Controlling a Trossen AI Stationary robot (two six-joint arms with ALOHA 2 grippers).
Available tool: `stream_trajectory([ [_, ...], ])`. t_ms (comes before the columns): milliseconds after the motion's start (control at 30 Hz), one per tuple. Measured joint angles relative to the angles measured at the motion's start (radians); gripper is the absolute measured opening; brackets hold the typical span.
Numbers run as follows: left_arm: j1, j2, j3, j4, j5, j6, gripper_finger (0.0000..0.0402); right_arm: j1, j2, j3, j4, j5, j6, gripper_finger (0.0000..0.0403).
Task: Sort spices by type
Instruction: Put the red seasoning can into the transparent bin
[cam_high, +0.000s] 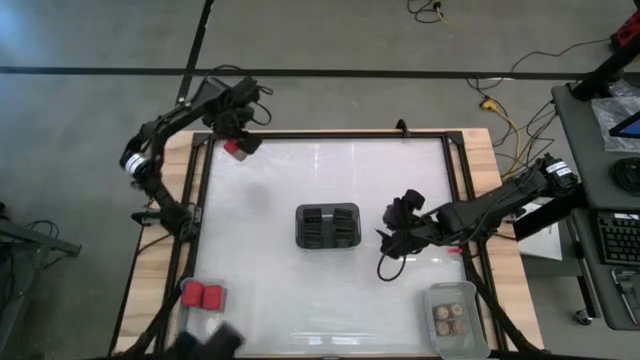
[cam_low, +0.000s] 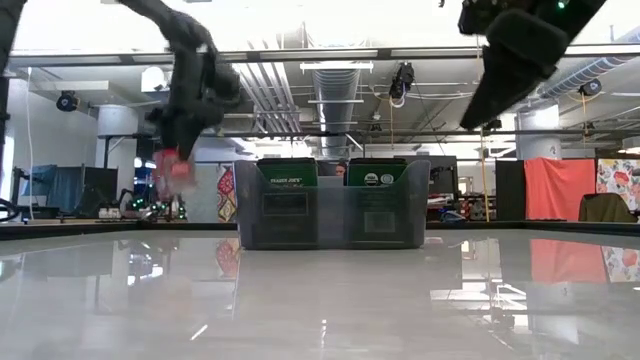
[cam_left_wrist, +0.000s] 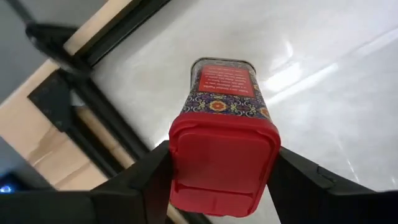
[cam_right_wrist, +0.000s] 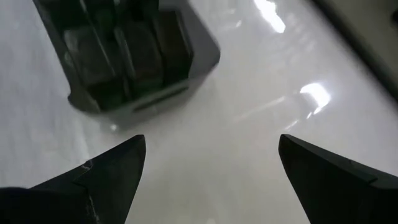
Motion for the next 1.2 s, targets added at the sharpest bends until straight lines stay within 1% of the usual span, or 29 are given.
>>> stream_trajectory([
  [100, -0.127, -0.094, 0.001, -0.021, 0.002, -0.060, 0.0197, 0.000, 0.000, 0.024, 0.013, 0.058, -0.074, 0.0359],
  [167, -0.233, -0.152, 0.001, -0.039, 0.003, -0.121, 0.0197, -0.003, 0.000, 0.034, 0.043, 0.076, -0.134, 0.0359],
  [333, -0.540, -0.251, 0.001, -0.099, 0.015, -0.249, 0.0197, -0.009, 0.000, 0.035, 0.170, 0.080, -0.290, 0.0359],
  [433, -0.737, -0.295, 0.001, -0.134, 0.047, -0.290, 0.0197, -0.009, 0.000, 0.035, 0.254, 0.080, -0.381, 0.0359],
  [533, -0.932, -0.336, 0.001, -0.122, 0.070, -0.426, 0.0197, -0.008, 0.000, 0.035, 0.310, 0.079, -0.431, 0.0359],
  [700, -1.235, -0.369, 0.001, -0.109, 0.052, -0.773, 0.0197, 0.003, 0.000, 0.035, 0.318, 0.080, -0.429, 0.0359],
  [767, -1.353, -0.357, 0.001, -0.094, 0.052, -0.859, 0.0197, 0.022, 0.000, 0.034, 0.333, 0.082, -0.449, 0.0359],
  [833, -1.459, -0.329, 0.001, -0.091, 0.054, -0.891, 0.0197, 0.041, 0.000, 0.033, 0.374, 0.080, -0.483, 0.0359],
  [900, -1.543, -0.291, 0.001, -0.092, 0.060, -0.904, 0.0197, 0.057, 0.000, 0.034, 0.419, 0.079, -0.532, 0.0359],
  [967, -1.602, -0.246, 0.001, -0.092, 0.073, -0.921, 0.0198, 0.074, 0.000, 0.032, 0.469, 0.081, -0.581, 0.0359],
  [1067, -1.641, -0.182, 0.001, -0.088, 0.132, -0.952, 0.0198, 0.105, 0.000, 0.025, 0.545, 0.098, -0.668, 0.0359],
  [1133, -1.657, -0.138, 0.020, -0.088, 0.164, -0.951, 0.0198, 0.129, 0.000, 0.021, 0.576, 0.143, -0.711, 0.0359],
  [1200, -1.675, -0.100, 0.055, -0.084, 0.165, -0.924, 0.0198, 0.154, 0.000, 0.021, 0.590, 0.204, -0.727, 0.0359],
])
